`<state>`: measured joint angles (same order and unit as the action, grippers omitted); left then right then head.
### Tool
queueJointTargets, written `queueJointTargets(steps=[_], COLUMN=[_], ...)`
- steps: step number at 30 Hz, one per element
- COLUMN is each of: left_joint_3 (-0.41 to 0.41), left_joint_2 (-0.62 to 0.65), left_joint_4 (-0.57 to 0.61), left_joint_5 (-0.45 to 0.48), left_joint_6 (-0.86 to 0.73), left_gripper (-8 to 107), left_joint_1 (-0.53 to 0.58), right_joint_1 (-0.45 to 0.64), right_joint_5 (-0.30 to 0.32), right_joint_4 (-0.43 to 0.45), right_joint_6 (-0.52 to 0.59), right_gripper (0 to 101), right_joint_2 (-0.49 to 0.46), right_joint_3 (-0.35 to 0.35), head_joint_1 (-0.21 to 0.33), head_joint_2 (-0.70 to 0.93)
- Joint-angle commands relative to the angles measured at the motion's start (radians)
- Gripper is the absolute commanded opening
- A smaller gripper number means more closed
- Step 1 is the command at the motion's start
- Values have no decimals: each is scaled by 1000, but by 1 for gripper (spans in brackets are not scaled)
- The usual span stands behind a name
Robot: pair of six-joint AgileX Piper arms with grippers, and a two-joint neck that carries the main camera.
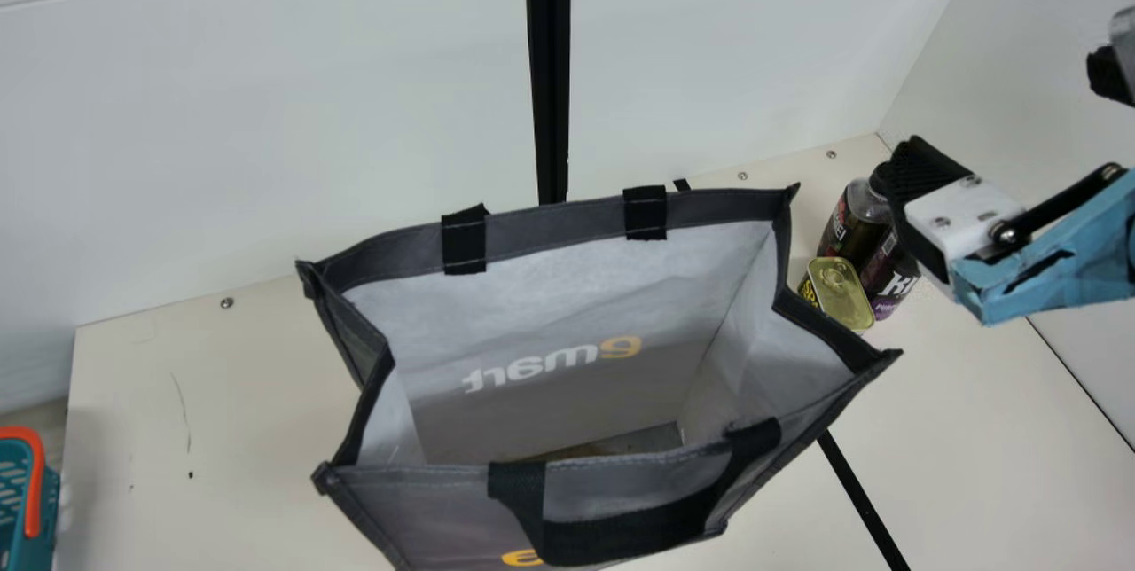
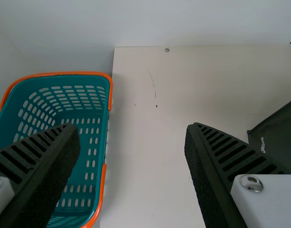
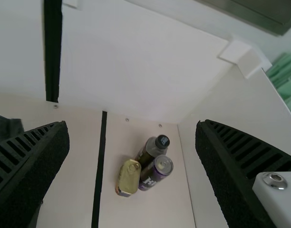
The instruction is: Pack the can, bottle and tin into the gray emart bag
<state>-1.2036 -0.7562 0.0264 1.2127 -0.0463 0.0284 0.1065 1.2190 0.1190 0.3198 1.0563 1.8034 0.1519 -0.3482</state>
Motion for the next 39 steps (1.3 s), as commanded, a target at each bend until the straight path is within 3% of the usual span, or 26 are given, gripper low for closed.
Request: queueJointTargets(steps=[1, 25, 39], left_joint_3=[0, 0, 0], left_joint_2=[0, 0, 0], left_joint_4=[0, 0, 0], left_joint_5=[0, 0, 0], left_joint_6=[0, 0, 0], left_gripper=[90, 90, 90], left_joint_1=[0, 0, 0], right_joint_1=[36, 285, 303], right_joint_5=[1, 1, -1], right_joint_4=[-6, -65, -67], right_joint_6=[-5, -54, -64], right_gripper=[91, 91, 91], right_joint_2=[-1, -5, -6], right_joint_3=[-19, -221, -233], head_joint_1=[23, 23, 23], head_joint_2=[-1, -1, -1])
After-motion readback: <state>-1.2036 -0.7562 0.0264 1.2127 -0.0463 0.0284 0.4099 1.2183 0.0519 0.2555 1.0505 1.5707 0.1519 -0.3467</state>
